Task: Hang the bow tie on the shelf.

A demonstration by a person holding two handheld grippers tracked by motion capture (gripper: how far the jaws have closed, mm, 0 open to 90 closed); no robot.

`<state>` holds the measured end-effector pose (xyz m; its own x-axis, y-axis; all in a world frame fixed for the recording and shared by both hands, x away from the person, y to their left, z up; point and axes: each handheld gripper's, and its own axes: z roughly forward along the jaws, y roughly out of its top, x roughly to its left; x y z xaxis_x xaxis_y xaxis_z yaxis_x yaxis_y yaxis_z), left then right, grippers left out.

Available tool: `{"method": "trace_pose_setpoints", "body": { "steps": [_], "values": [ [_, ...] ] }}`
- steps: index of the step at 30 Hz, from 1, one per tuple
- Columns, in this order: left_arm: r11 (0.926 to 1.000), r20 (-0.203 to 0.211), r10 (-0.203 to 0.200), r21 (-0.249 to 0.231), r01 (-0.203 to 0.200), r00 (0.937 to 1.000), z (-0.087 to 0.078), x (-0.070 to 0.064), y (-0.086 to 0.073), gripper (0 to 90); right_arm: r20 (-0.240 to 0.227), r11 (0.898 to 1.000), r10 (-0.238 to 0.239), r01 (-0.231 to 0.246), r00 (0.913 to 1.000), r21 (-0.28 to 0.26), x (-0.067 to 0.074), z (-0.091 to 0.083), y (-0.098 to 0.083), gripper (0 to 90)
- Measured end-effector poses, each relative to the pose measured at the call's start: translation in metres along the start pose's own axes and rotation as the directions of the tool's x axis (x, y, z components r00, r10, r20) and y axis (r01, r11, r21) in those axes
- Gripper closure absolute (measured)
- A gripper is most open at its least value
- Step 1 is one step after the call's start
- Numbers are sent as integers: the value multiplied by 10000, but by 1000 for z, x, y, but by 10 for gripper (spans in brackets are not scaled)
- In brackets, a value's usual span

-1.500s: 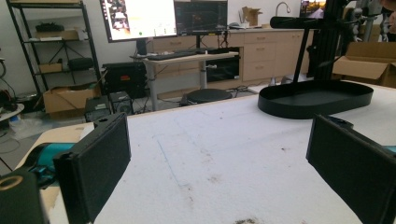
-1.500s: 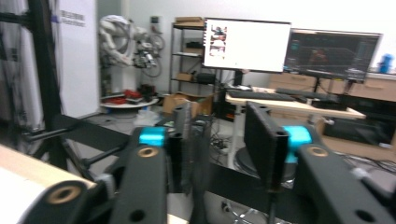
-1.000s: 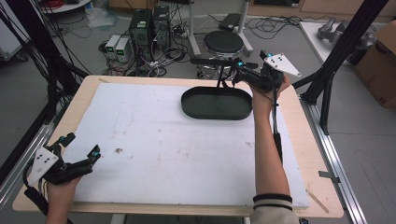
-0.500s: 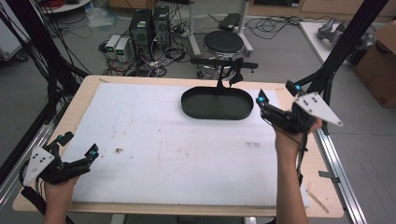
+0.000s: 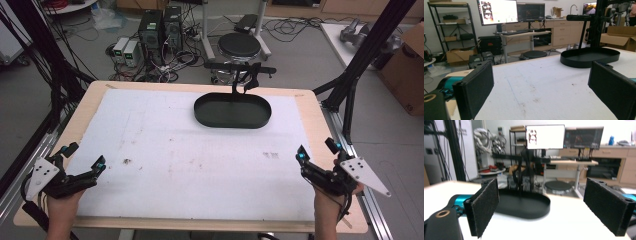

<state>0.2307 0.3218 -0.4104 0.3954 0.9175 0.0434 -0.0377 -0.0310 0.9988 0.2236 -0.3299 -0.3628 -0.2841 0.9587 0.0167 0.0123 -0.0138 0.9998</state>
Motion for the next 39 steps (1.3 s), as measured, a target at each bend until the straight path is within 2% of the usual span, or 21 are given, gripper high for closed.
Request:
{"method": "trace_pose_setpoints", "body": {
  "steps": [2,3,4,7,11,15,23,29,39],
  "values": [
    [10000,9,49,41,-49,10000,0,0,-1,69,-2,9999,-45,45,10000,115,0,-1,-5,122],
    [10000,18,65,22,-65,10000,1,-1,-1,69,0,9988,-153,153,9999,472,-1,-2,-13,118],
    [9998,62,182,68,-183,9998,1,-2,-1,69,-36,9983,-154,156,9999,564,0,-3,-15,118],
    [9997,81,205,104,-206,9998,2,-3,-3,69,-185,9987,-290,297,9994,425,5,-7,-25,118],
    [9997,81,191,134,-192,9998,3,-3,-5,69,-336,9981,-302,319,9990,520,7,-7,-35,118],
    [9996,143,188,197,-190,9997,5,-4,-6,69,-577,9978,177,-140,9982,653,7,-6,-37,118],
    [9996,235,242,157,-246,9994,4,-6,-6,68,-631,9967,80,-29,9980,808,7,-10,-49,118],
    [9999,232,134,-35,-133,9996,2,-6,-3,69,-728,9978,-66,114,9973,652,10,-10,-49,118],
    [9999,132,31,-160,-29,9999,0,-2,-3,69,-756,9979,69,-20,9971,651,8,-11,-48,118]
  ]
}}
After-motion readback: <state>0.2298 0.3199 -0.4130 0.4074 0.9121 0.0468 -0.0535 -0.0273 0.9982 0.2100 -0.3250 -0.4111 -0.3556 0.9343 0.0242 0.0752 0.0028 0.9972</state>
